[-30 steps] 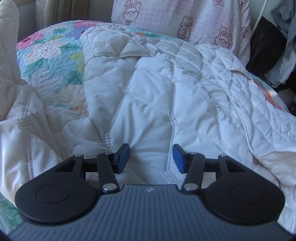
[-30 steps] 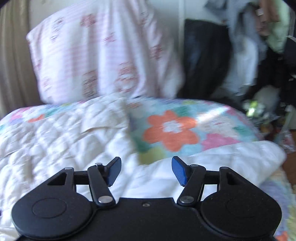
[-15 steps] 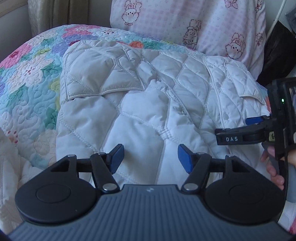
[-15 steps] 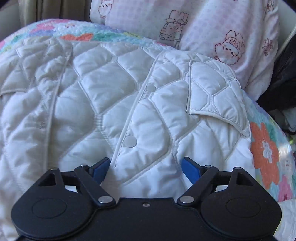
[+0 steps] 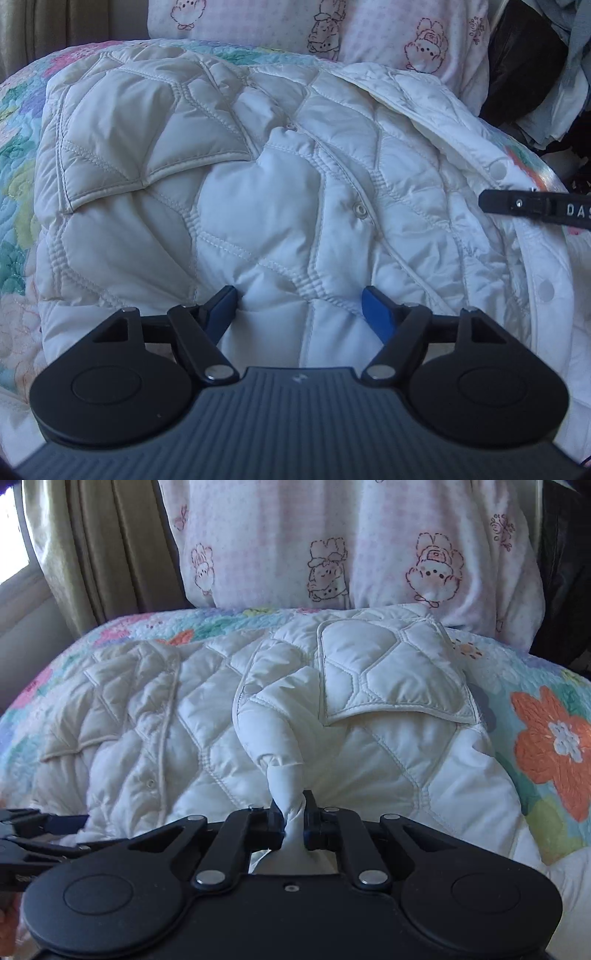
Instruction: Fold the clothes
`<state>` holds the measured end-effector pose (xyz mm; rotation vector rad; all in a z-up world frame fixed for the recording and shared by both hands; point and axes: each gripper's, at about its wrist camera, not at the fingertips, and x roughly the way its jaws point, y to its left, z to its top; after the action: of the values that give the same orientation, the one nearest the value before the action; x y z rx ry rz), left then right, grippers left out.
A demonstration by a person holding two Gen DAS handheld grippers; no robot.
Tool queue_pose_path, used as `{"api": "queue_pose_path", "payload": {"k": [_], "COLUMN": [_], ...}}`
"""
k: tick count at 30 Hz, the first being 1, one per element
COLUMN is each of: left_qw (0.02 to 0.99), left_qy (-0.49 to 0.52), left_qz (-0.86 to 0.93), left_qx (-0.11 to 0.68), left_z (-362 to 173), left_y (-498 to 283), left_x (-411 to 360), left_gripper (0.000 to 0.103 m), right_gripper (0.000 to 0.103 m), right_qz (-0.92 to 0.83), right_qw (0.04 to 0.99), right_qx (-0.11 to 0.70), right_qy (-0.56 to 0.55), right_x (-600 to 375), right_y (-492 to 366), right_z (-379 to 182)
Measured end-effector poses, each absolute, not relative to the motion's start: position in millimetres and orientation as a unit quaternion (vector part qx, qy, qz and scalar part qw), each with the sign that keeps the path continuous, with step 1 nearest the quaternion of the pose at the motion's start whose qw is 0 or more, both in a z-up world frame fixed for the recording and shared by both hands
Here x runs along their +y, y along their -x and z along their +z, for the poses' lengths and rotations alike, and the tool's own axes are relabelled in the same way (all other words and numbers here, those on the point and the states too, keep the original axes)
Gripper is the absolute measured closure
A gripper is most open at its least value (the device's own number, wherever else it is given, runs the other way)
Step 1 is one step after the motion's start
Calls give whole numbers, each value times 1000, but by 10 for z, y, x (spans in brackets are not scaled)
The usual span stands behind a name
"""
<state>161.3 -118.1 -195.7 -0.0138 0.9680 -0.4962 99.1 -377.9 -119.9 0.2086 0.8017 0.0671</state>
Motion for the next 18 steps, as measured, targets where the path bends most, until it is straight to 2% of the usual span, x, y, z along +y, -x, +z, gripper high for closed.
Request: {"api": "queue_pose_path", "payload": {"k": [4, 7, 11, 13, 15, 18], "left_qw": [849, 837, 838, 839, 838, 825], "left_qy": [13, 12, 28, 33, 42, 88], "left_qz": [-276, -315, -318, -311, -315, -332], "left_qx": [451, 447, 442, 445, 444, 450], "left_z": [-1933, -1900, -1876, -1894, -1861, -1789], "left_y": [-1531, -1421, -1328, -1317, -1289, -1264], "left_x": [-1247, -1314, -1314, -1273, -1205, -1068], "left_gripper": [32, 32, 32, 35, 40, 40], "right_gripper": [91, 92, 92, 92, 92, 91], "right_qz": [108, 157, 154, 125, 109, 108], "right_qw": [927, 923, 920, 913, 906, 902], "right_qx": [337, 328, 358, 388, 409, 416], "right_qy": [-128, -122, -47, -5, -20, -51], "right_x": [-3672, -3465, -3041, -2900, -2934, -3008], "right_y": [-841, -797, -833, -904, -983, -1009], "right_z": [-962, -861, -902, -1052, -1194, -1254]}}
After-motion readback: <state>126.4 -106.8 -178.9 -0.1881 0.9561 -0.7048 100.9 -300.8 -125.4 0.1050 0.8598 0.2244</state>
